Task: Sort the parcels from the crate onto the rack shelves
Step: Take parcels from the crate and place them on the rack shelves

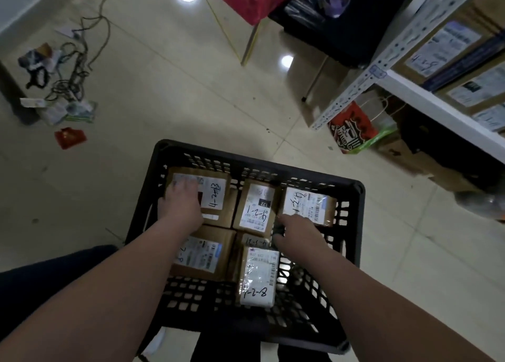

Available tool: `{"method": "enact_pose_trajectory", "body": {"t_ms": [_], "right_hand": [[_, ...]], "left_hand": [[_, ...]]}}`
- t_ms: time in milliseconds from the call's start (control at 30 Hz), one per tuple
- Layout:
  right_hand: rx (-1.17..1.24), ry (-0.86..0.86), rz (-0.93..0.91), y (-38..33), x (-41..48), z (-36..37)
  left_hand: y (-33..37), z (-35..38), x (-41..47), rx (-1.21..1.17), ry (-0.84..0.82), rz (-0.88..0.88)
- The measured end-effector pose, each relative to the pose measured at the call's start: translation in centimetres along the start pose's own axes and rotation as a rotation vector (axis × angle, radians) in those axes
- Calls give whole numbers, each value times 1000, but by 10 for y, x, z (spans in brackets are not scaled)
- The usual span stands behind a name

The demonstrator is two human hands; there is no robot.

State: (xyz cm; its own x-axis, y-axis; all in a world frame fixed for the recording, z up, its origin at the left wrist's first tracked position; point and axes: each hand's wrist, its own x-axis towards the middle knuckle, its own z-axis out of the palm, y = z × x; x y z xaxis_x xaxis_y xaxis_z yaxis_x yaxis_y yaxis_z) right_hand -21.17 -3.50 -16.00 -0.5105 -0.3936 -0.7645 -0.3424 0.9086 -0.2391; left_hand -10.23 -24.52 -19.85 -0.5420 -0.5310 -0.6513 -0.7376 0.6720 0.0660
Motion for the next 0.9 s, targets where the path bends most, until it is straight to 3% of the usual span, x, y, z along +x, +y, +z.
{"method": "enact_pose_trajectory", "body": {"t_ms": [133, 300, 433, 700, 900], "right_hand": [[-21, -24, 33, -6, 15, 13], [-23, -30, 66, -2, 33, 15], [33, -28, 96, -1, 36, 16], [225, 22, 84, -14, 8, -11], [577, 172, -42, -27, -38, -58]], "left_hand": [[-3, 5, 25, 198, 40, 112], [-11, 9, 50, 335, -37, 150], [-14, 14, 50, 481, 30, 217], [19, -32, 0, 291, -5, 361], [42, -87, -47, 326, 135, 735]]}}
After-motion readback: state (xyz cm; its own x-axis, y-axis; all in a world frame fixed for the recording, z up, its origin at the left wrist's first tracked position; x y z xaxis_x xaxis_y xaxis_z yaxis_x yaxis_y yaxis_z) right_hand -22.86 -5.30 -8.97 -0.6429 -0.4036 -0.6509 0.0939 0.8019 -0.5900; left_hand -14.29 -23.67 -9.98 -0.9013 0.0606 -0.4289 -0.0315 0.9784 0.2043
